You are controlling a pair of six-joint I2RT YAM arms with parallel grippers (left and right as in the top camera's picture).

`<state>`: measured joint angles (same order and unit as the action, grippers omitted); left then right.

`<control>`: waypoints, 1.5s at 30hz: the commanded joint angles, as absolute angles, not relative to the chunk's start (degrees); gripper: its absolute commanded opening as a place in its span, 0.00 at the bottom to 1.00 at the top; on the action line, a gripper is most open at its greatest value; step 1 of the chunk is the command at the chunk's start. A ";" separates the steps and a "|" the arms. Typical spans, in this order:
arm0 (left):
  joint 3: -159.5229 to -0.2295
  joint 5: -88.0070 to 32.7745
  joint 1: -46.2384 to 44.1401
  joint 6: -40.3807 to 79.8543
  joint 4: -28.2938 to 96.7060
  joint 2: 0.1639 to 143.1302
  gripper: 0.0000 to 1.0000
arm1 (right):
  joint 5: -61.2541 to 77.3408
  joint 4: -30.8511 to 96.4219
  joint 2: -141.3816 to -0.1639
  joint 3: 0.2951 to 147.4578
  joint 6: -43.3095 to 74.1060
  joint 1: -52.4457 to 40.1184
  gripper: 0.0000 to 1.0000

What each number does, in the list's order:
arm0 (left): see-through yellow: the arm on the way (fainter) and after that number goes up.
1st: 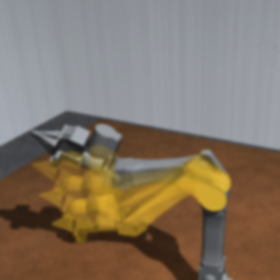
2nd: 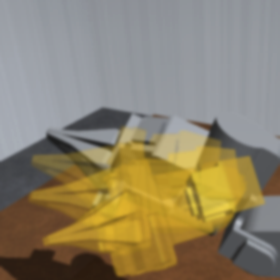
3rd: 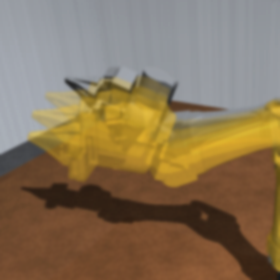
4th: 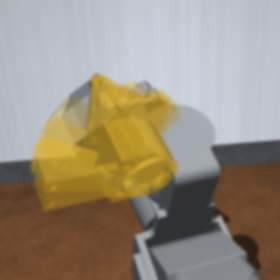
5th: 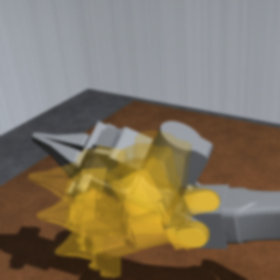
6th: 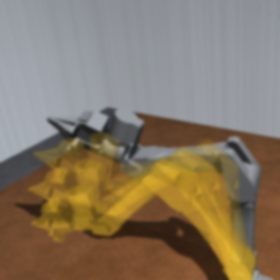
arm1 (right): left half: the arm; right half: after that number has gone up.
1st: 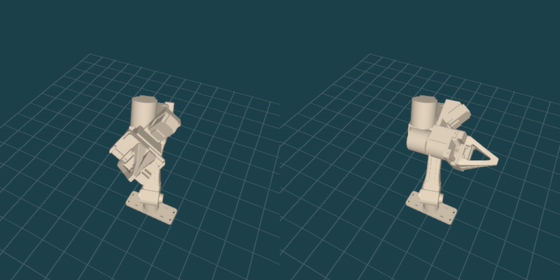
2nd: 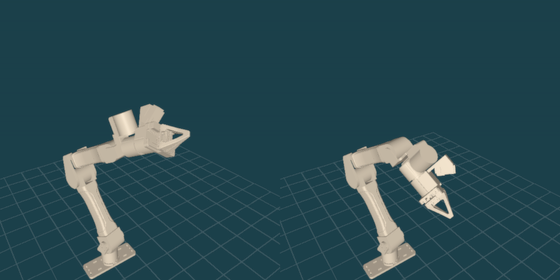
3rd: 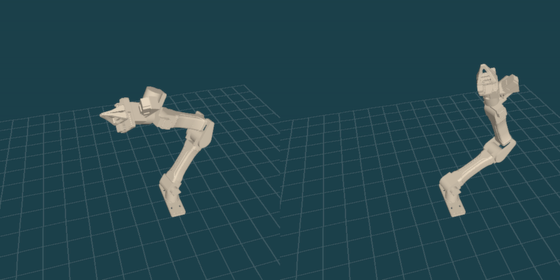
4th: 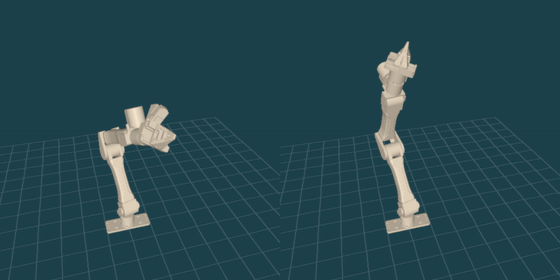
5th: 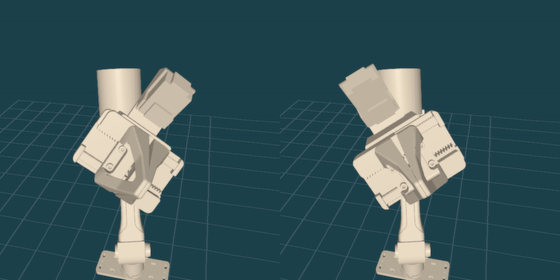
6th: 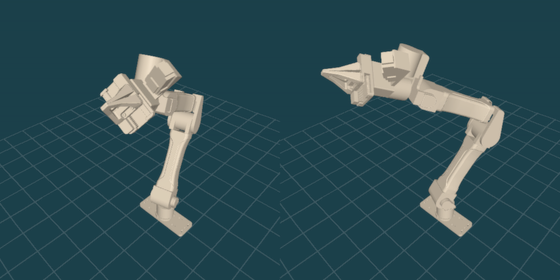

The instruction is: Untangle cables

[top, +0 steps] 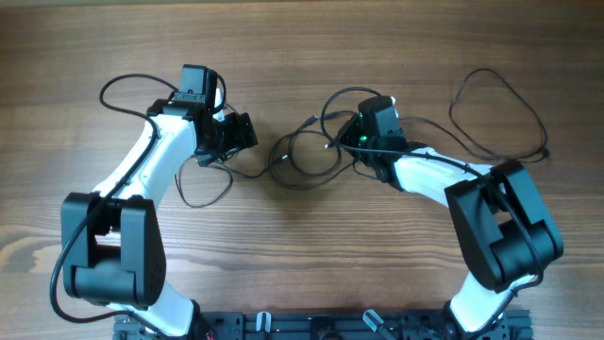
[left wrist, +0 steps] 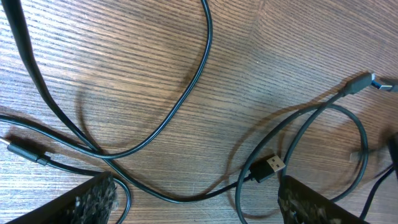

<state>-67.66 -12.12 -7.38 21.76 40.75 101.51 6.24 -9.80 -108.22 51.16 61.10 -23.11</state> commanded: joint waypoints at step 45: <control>-67.44 -12.97 -7.27 21.47 41.58 100.95 0.85 | 32.08 37.28 -87.24 58.74 13.65 7.20 0.91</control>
<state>-67.66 -12.12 -7.38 21.76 41.39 101.51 29.12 36.01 -85.84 58.98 15.94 14.79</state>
